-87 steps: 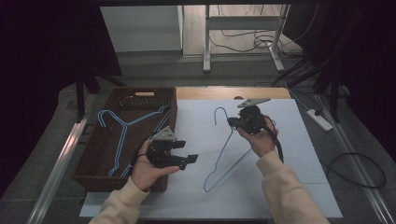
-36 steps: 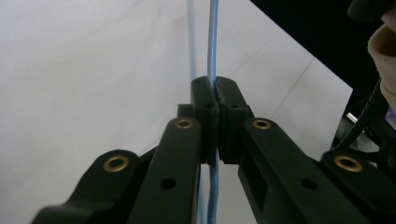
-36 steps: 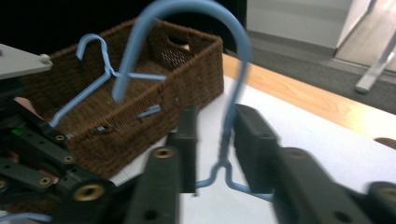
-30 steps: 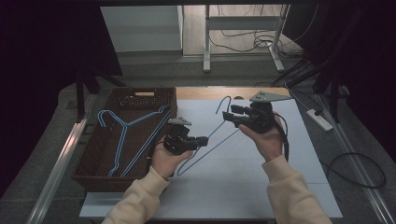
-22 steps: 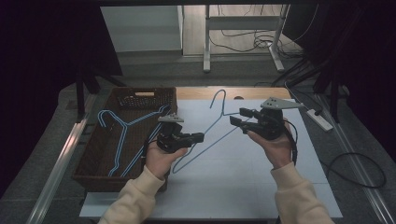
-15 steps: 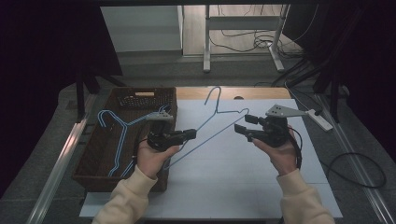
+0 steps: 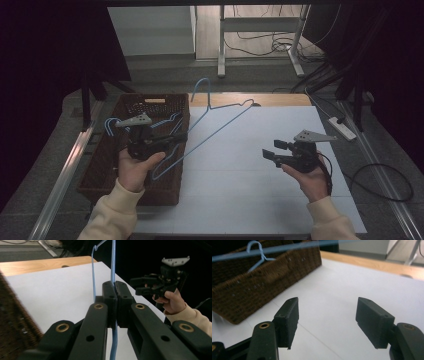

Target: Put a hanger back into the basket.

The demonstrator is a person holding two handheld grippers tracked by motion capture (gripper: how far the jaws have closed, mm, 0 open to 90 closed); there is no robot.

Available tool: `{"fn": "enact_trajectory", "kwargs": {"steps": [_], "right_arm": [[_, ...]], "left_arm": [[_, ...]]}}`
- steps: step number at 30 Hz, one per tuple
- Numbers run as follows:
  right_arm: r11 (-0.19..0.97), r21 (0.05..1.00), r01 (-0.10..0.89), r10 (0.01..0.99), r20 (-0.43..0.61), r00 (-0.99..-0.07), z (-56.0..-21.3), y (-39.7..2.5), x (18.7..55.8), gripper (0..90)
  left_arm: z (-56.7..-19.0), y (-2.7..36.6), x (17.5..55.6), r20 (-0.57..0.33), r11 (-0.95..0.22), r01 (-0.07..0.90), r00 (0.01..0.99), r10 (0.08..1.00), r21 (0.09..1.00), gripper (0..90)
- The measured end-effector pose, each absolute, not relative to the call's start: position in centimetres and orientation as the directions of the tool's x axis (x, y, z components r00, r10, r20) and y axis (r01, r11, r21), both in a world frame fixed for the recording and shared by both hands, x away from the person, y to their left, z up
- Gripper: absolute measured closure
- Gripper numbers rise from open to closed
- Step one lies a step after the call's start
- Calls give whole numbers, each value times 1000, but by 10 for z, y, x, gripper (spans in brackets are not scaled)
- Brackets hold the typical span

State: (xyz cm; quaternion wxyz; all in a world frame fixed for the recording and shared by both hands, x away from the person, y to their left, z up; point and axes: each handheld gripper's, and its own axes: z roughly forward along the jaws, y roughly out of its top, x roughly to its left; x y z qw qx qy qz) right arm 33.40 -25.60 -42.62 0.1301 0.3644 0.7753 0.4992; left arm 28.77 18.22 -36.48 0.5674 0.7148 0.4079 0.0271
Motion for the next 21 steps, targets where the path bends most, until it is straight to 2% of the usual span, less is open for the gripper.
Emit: {"fn": "enact_trajectory", "kwargs": {"steps": [13, 21], "right_arm": [[262, 825, 500, 734, 166, -658, -459, -277, 328, 358], [279, 803, 526, 749, 161, -642, -473, -284, 325, 358]], "left_arm": [[-357, 246, 277, -412, 85, 500, 592, 693, 862, 874], [-371, 277, 279, -421, 128, 498, 537, 731, 858, 874]]}}
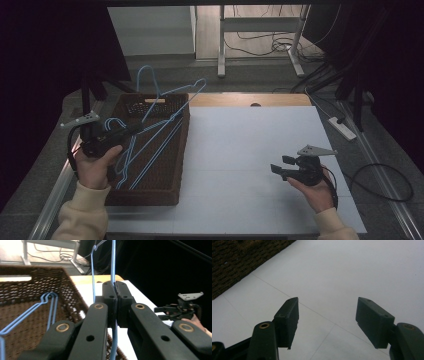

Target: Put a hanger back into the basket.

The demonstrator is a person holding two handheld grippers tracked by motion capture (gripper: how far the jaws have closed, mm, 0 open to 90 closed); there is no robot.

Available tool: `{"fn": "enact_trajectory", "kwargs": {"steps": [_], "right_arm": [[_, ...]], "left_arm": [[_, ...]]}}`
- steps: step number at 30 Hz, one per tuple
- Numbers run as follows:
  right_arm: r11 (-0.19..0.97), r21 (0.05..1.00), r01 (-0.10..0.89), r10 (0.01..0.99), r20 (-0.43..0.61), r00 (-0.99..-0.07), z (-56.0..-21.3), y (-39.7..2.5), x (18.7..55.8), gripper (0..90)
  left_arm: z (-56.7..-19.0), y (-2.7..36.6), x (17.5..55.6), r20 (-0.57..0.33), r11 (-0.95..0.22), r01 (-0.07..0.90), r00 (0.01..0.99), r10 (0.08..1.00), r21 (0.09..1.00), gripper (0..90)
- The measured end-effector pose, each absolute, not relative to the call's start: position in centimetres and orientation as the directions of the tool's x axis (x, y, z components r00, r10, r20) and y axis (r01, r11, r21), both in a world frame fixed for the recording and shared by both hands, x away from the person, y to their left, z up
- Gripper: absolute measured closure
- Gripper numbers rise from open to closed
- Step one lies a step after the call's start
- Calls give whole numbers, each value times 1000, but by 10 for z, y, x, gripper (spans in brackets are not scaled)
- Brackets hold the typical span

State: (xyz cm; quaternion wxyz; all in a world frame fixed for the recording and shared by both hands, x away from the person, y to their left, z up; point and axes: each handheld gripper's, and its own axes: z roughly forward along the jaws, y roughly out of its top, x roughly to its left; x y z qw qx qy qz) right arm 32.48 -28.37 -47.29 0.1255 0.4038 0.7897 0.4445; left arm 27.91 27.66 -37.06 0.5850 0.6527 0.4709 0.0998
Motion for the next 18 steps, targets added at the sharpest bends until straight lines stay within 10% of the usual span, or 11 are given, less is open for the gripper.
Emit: {"fn": "enact_trajectory", "kwargs": {"steps": [18], "right_arm": [[288, 793, 537, 756, 156, -636, -478, -285, 325, 358]], "left_arm": [[-398, 311, 281, -412, 125, 524, 477, 776, 843, 874]]}}
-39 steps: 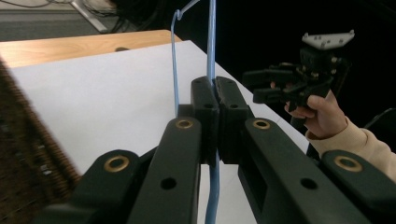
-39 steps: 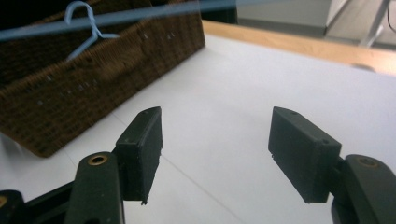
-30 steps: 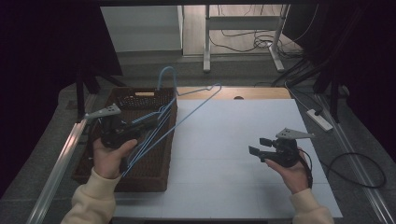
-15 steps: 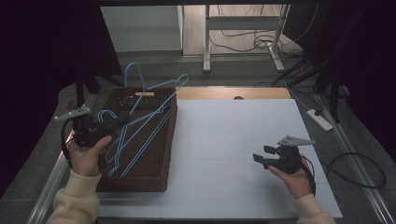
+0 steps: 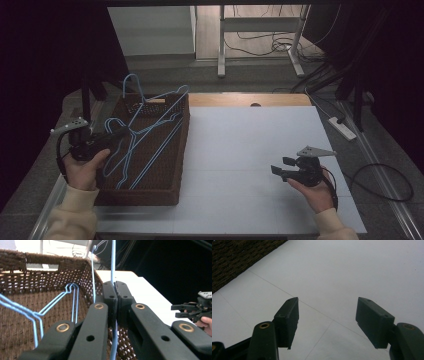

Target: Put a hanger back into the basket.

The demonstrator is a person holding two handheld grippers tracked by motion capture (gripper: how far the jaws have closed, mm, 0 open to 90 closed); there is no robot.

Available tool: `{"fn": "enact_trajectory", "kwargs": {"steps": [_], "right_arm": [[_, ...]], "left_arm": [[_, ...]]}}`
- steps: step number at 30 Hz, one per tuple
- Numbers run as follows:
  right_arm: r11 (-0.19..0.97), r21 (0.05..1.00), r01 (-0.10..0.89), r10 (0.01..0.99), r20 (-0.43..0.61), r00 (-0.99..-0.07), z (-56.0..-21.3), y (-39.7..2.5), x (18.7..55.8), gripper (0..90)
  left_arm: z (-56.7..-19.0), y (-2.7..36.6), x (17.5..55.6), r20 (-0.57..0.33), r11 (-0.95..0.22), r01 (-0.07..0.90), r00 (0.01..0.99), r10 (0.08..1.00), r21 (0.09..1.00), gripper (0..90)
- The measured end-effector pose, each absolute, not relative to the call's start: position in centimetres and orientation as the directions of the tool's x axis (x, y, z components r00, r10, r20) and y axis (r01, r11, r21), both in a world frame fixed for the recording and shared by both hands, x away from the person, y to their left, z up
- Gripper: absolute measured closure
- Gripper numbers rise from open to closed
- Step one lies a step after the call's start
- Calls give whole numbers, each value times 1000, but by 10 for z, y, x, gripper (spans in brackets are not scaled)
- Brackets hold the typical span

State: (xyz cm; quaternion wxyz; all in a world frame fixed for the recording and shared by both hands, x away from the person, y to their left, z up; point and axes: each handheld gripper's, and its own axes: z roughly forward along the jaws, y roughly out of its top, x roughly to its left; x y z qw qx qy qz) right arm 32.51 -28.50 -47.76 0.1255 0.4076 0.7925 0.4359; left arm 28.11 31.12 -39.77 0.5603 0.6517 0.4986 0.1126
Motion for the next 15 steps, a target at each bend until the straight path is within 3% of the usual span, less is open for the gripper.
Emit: {"fn": "enact_trajectory", "kwargs": {"steps": [15], "right_arm": [[282, 792, 541, 757, 162, -632, -478, -286, 325, 359]], "left_arm": [[-412, 318, 282, -416, 123, 543, 457, 786, 830, 874]]}}
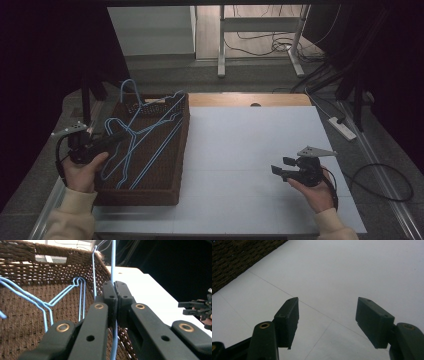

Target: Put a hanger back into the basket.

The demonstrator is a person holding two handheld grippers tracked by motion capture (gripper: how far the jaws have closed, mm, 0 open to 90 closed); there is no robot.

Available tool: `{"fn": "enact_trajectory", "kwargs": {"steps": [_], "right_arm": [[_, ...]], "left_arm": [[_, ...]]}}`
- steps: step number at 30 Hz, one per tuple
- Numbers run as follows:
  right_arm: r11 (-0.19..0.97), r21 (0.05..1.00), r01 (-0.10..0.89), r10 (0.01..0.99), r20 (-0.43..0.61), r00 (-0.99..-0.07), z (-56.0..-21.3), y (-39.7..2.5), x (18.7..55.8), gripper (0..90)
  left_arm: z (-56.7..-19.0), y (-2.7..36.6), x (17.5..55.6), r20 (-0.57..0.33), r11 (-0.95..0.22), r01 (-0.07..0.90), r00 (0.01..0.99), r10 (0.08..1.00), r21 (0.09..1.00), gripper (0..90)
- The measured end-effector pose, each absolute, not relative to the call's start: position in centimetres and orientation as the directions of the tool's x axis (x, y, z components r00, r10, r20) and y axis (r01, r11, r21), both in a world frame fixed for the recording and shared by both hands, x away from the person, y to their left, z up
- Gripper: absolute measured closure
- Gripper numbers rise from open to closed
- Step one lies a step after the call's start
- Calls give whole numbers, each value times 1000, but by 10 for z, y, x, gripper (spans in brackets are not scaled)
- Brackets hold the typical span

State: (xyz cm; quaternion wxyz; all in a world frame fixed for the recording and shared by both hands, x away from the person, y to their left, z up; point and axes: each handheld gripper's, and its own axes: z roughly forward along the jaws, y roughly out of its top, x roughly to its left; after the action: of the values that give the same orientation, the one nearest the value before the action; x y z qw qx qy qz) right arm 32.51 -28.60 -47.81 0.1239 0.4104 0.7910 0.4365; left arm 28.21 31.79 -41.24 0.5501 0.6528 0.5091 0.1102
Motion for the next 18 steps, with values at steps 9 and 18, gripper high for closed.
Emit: {"fn": "enact_trajectory", "kwargs": {"steps": [9, 18], "right_arm": [[281, 793, 541, 757, 164, -633, -478, -286, 325, 359], [281, 794, 539, 757, 162, -634, -477, -286, 324, 362]], "left_arm": [[-420, 317, 281, -413, 117, 552, 449, 793, 826, 874], [-429, 322, 278, -421, 113, 572, 442, 792, 812, 874]]}}
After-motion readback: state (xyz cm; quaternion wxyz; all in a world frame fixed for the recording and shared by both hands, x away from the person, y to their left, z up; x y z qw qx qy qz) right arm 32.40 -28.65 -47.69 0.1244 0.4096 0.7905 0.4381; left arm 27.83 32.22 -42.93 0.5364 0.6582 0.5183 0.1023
